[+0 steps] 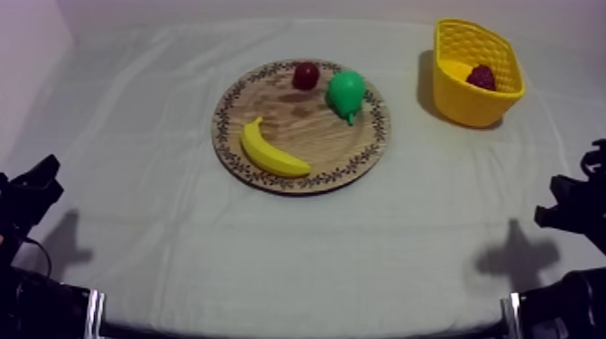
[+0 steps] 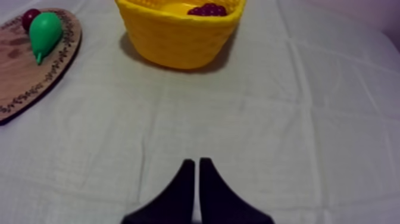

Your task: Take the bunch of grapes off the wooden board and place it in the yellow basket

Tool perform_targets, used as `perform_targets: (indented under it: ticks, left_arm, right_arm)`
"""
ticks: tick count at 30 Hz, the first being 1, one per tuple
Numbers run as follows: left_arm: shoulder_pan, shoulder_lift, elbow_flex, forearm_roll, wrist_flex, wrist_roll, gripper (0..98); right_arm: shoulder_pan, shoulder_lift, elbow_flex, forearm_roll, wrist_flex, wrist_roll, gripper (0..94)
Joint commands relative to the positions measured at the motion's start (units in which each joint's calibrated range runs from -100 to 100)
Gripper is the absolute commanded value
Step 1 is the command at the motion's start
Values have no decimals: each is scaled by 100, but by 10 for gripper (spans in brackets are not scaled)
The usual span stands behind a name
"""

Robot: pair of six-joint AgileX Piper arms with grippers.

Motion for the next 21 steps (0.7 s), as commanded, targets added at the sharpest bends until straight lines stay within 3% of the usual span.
perform_targets:
  ticks: [1, 7, 21]
  left_arm:
    - [1, 0, 2, 1, 0, 1, 1]
    - [1, 0, 2, 1, 0, 0, 1]
    - [1, 0, 2, 1, 0, -1, 1]
  right_arm:
    - [126, -294, 21, -36, 59, 46, 5]
    - [298, -804, 19, -57, 251, 49, 5]
    - [68, -884, 107, 53, 198, -92, 5]
